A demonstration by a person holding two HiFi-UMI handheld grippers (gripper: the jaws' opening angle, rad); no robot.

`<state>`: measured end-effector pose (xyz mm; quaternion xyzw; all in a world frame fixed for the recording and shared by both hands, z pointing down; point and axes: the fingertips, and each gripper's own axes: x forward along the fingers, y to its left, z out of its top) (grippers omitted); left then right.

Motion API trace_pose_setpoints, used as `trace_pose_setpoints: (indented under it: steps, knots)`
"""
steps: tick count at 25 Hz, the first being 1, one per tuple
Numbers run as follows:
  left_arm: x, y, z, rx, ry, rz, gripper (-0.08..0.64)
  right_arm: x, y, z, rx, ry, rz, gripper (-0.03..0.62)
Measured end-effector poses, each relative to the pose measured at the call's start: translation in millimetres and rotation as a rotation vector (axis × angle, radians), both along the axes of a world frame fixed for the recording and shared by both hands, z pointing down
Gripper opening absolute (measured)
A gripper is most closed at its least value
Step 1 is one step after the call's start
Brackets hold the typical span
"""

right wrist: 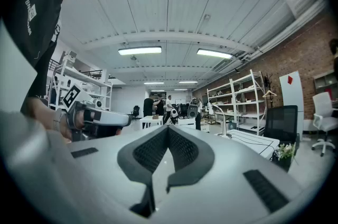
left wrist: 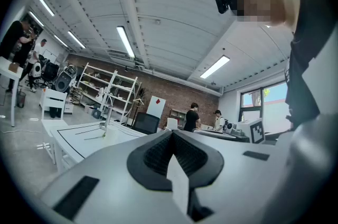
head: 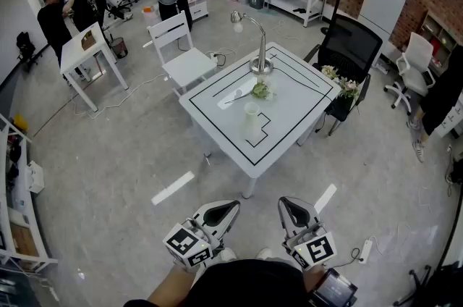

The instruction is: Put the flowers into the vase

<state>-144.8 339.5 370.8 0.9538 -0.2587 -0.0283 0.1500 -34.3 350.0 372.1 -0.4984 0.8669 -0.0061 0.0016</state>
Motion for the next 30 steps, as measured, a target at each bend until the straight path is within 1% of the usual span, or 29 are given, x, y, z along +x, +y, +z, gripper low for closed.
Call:
trace_pose_setpoints:
  steps: [3, 5, 8, 13, 17, 24, 27, 30]
  knots:
    - [-2, 2, 6, 0.012, -0.043, 0.002, 0.003, -5, -3, 2, -0.008, -0.003, 0.010, 0.011]
    - [-6, 3, 8, 0.018, -0.057, -0.003, 0.003, -9, -5, 2, -0.010, -0.007, 0.013, 0.011]
    - [-17, -1, 9, 0.012, -0.044, -0.021, 0.003, -16, -7, 3, -0.015, -0.017, 0.020, 0.011]
    - [-40, -7, 17, 0.001, -0.030, -0.043, 0.003, -32, -7, 8, -0.022, -0.071, 0.014, 0.011]
    - [-58, -9, 25, -0.004, -0.030, -0.051, 0.004, -39, -10, 16, -0.048, -0.074, 0.048, 0.011]
    - [-76, -23, 42, -0.059, -0.011, -0.100, 0.004, -30, -20, 31, -0.111, -0.111, 0.093, 0.011]
    - [-73, -36, 49, -0.075, -0.014, -0.111, 0.004, -22, -36, 35, -0.116, -0.131, 0.099, 0.011]
    - [-64, -55, 53, -0.071, -0.023, -0.115, 0.003, -12, -59, 39, -0.120, -0.150, 0.089, 0.011]
